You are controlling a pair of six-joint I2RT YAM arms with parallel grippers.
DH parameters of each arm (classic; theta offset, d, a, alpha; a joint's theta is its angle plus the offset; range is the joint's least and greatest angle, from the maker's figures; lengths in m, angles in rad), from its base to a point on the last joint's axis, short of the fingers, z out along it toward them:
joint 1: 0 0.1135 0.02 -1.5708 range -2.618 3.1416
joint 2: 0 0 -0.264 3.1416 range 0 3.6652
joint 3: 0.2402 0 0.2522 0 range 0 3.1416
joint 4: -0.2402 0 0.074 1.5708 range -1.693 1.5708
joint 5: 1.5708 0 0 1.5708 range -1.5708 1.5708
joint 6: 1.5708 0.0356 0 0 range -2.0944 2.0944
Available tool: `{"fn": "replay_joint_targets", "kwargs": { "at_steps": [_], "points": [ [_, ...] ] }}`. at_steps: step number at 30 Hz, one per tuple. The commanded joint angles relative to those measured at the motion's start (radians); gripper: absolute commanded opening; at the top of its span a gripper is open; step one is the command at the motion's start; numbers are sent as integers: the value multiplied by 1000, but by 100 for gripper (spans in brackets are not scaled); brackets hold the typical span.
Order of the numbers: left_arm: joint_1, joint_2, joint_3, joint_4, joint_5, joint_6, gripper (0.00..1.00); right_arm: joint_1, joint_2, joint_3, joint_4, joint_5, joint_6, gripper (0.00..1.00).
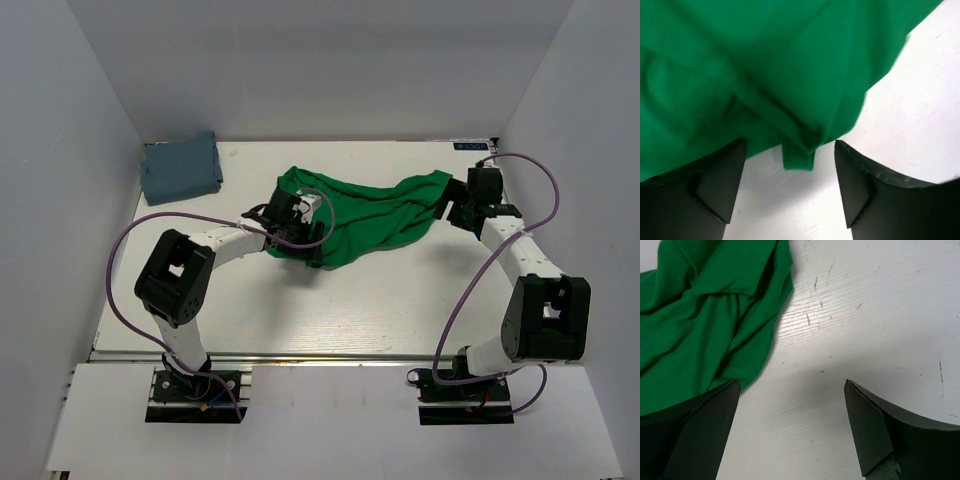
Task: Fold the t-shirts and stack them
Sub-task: Flatten out the tshirt
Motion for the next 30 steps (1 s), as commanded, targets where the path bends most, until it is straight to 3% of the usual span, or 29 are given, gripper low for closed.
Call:
{"fn": "replay_joint_targets", "kwargs": {
  "at_steps": [1,7,8,9,10,11,22,26,30],
  "points": [
    [-9,-66,-22,-24,-43,-7,79,-2,-19,-7,26,-2,10,90],
    [-18,-41,-10,-2,-75,-17,58,-4,-14,-9,26,-7,5,90],
    [-18,-28,-10,-2,-63,-17,43,-1,-9,-9,26,-7,5,90],
    [-18,-18,0,7,-54,-17,18,-2,-9,-12,21,-2,4,90],
    [-18,-18,9,7,-54,-17,17,-4,-8,-12,23,-2,2,90],
    [-18,-18,9,7,-54,-27,0,-4,-8,-12,26,-3,1,90],
    [-9,-360,-30,-14,-141,-15,0,-4,125,46,29,-16,-53,88],
    [0,-382,-10,-37,-164,-6,0,1,188,100,59,-69,-76,83],
    [0,-373,9,-50,-183,-6,0,-1,245,170,105,-234,-108,80]
  ]
}}
